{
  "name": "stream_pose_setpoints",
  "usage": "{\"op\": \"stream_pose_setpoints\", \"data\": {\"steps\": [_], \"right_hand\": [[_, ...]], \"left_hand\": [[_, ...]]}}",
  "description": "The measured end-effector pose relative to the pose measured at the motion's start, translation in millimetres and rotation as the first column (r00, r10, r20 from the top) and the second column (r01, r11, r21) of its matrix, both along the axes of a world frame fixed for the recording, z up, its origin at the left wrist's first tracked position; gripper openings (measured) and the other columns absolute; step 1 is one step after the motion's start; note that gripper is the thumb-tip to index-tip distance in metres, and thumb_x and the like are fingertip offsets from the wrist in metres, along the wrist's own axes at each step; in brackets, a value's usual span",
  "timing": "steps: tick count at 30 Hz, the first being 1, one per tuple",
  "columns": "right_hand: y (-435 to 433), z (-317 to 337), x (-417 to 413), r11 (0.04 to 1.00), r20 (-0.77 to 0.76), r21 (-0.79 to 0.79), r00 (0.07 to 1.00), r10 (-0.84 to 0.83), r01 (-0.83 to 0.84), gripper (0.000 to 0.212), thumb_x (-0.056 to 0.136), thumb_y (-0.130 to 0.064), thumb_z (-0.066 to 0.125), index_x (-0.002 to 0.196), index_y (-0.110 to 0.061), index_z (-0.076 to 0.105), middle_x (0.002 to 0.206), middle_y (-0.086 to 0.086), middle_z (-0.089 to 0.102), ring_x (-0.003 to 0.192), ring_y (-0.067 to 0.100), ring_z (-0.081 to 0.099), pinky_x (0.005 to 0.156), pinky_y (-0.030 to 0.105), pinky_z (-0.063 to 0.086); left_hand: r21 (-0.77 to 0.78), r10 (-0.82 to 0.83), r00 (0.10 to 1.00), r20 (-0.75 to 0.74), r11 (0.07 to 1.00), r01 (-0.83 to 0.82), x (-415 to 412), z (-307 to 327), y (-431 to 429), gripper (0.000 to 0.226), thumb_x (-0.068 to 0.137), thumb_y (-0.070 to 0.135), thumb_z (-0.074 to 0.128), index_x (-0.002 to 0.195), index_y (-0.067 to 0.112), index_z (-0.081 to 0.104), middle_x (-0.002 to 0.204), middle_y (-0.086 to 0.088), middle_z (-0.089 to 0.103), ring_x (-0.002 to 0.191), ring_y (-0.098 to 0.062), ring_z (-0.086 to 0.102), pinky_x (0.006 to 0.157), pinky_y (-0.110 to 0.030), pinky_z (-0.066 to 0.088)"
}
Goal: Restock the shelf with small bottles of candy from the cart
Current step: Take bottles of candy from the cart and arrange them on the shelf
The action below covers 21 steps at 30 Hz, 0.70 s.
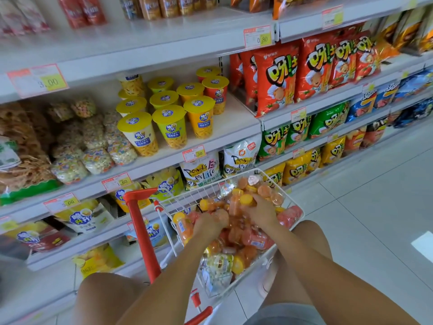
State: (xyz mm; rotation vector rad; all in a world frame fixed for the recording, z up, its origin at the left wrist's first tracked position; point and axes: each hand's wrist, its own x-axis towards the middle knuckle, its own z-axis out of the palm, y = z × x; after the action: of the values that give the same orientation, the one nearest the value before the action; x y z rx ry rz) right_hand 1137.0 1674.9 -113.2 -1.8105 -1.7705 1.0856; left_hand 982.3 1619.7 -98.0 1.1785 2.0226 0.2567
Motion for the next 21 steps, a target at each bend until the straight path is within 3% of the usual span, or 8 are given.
{"op": "stream_pose_setpoints", "data": {"steps": [2, 4, 6, 9, 10, 12, 17, 21], "right_hand": [[8, 29, -2, 0.994, -0.373, -0.073, 0.922, -0.107, 0.086, 0.028, 0.088, -0.027, 0.067, 0.113, -0.017, 0.062, 0.094, -0.005, 0.067, 0.078, 0.017, 0.063, 0.067, 0.015, 0.049], [18, 62, -4, 0.988, -0.672, -0.153, 0.728, -0.132, 0.038, 0.024, 0.09, -0.026, 0.064, 0.11, -0.015, 0.062, 0.095, 0.004, 0.067, 0.072, 0.021, 0.061, 0.072, 0.024, 0.055], [27, 97, -6, 0.977, -0.845, -0.201, 0.518, -0.137, -0.071, 0.029, 0.093, -0.028, 0.057, 0.117, -0.012, 0.054, 0.095, 0.008, 0.063, 0.07, 0.023, 0.061, 0.075, 0.039, 0.056], [39, 151, -12, 0.96, -0.944, -0.202, 0.298, -0.14, -0.192, 0.034, 0.09, -0.037, 0.052, 0.119, -0.019, 0.05, 0.106, 0.01, 0.058, 0.092, 0.03, 0.064, 0.076, 0.046, 0.057], [42, 168, -14, 0.958, -0.953, -0.181, 0.279, -0.116, -0.221, 0.04, 0.087, -0.041, 0.052, 0.122, -0.02, 0.05, 0.113, 0.012, 0.058, 0.101, 0.033, 0.062, 0.075, 0.046, 0.057], [44, 204, -17, 0.958, -0.958, -0.101, 0.287, -0.02, -0.269, 0.051, 0.081, -0.042, 0.054, 0.126, -0.02, 0.051, 0.118, 0.013, 0.058, 0.109, 0.034, 0.06, 0.075, 0.042, 0.057], [62, 279, -25, 0.947, -0.887, 0.141, 0.387, 0.251, -0.289, 0.038, 0.074, -0.019, 0.065, 0.11, -0.013, 0.055, 0.098, 0.005, 0.061, 0.087, 0.02, 0.064, 0.075, 0.034, 0.057], [92, 328, -37, 0.936, -0.821, 0.289, 0.451, 0.35, -0.201, 0.046, 0.074, -0.012, 0.072, 0.116, -0.009, 0.054, 0.101, 0.004, 0.065, 0.098, 0.021, 0.066, 0.084, 0.037, 0.055]], "left_hand": [[0.086, 0.066, 0.988, 0.139, 0.993, -0.079, -15, 21, 8, 0.024, 0.093, 0.028, 0.056, 0.104, 0.007, 0.061, 0.09, -0.002, 0.061, 0.075, -0.016, 0.058, 0.063, -0.03, 0.051], [0.193, 0.106, 0.936, 0.336, 0.965, -0.179, -32, 54, 17, 0.028, 0.09, 0.027, 0.063, 0.115, 0.016, 0.058, 0.093, 0.004, 0.059, 0.073, -0.011, 0.058, 0.057, -0.022, 0.052], [0.285, 0.107, 0.887, 0.45, 0.924, -0.256, -46, 95, 27, 0.034, 0.083, 0.025, 0.072, 0.113, 0.012, 0.061, 0.083, 0.0, 0.064, 0.064, -0.012, 0.06, 0.055, -0.02, 0.052], [0.462, 0.06, 0.916, 0.396, 0.849, -0.255, -62, 157, 36, 0.059, 0.064, 0.041, 0.083, 0.109, 0.009, 0.061, 0.078, -0.009, 0.065, 0.067, -0.018, 0.06, 0.072, -0.038, 0.054], [0.518, 0.034, 0.929, 0.368, 0.822, -0.235, -65, 176, 37, 0.067, 0.059, 0.048, 0.083, 0.107, 0.008, 0.061, 0.079, -0.009, 0.065, 0.067, -0.017, 0.059, 0.071, -0.038, 0.054], [0.61, -0.003, 0.943, 0.331, 0.763, -0.212, -68, 211, 37, 0.055, 0.064, 0.046, 0.079, 0.101, 0.011, 0.061, 0.078, -0.006, 0.067, 0.062, -0.013, 0.058, 0.06, -0.025, 0.052], [0.759, -0.098, 0.942, 0.321, 0.621, -0.194, -78, 282, 40, 0.047, 0.059, 0.048, 0.082, 0.094, 0.021, 0.067, 0.079, -0.002, 0.071, 0.071, -0.015, 0.066, 0.067, -0.031, 0.053], [0.811, -0.139, 0.92, 0.367, 0.532, -0.244, -93, 326, 64, 0.015, 0.074, 0.028, 0.076, 0.086, 0.021, 0.068, 0.063, 0.014, 0.064, 0.058, -0.003, 0.056, 0.057, -0.018, 0.048]]}}
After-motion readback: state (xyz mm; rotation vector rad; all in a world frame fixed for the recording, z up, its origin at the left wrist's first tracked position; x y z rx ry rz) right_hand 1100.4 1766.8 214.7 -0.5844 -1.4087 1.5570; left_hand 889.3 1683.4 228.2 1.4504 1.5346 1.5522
